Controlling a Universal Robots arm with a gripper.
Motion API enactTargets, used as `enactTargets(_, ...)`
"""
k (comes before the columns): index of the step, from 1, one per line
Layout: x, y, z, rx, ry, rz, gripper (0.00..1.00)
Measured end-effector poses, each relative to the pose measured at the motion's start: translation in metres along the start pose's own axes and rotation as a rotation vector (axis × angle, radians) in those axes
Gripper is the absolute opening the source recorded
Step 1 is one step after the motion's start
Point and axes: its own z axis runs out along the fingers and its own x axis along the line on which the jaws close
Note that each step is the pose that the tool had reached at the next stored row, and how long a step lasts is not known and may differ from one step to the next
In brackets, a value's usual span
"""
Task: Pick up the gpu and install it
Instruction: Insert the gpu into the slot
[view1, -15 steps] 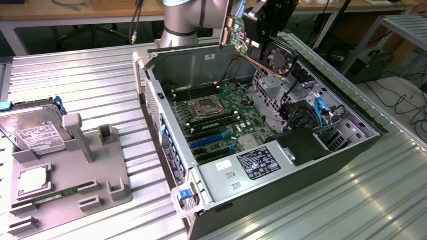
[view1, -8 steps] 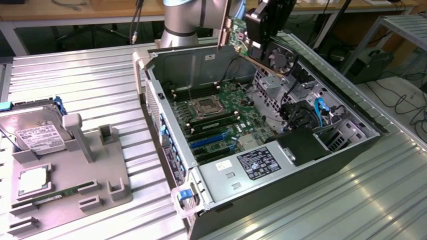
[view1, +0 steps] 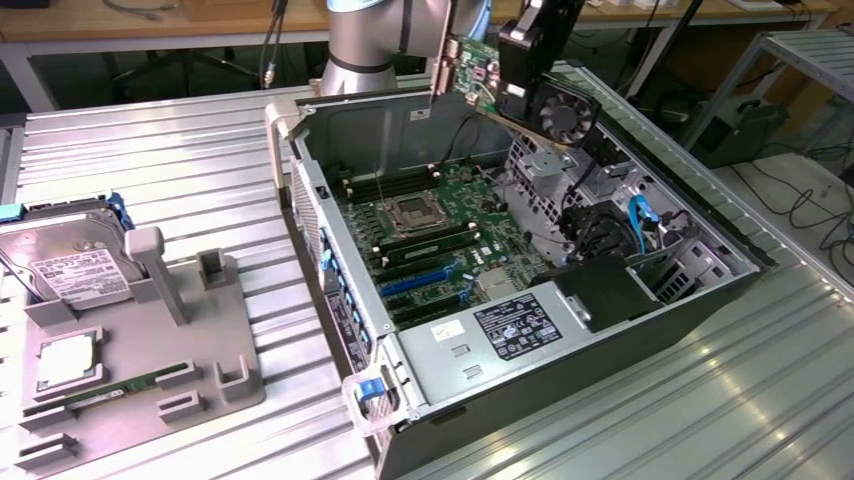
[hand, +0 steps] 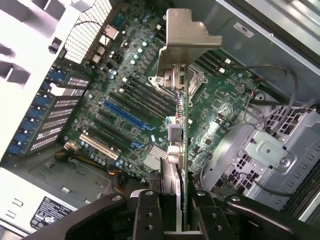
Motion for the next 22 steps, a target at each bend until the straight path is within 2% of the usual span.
enactTargets(13, 0.0, 0.0, 0.0, -0.0036, -0.0097, -0.174, 0.28)
enactTargets(22, 0.0, 0.0, -0.0001, -0.0018, -0.0126, -0.285, 0.28)
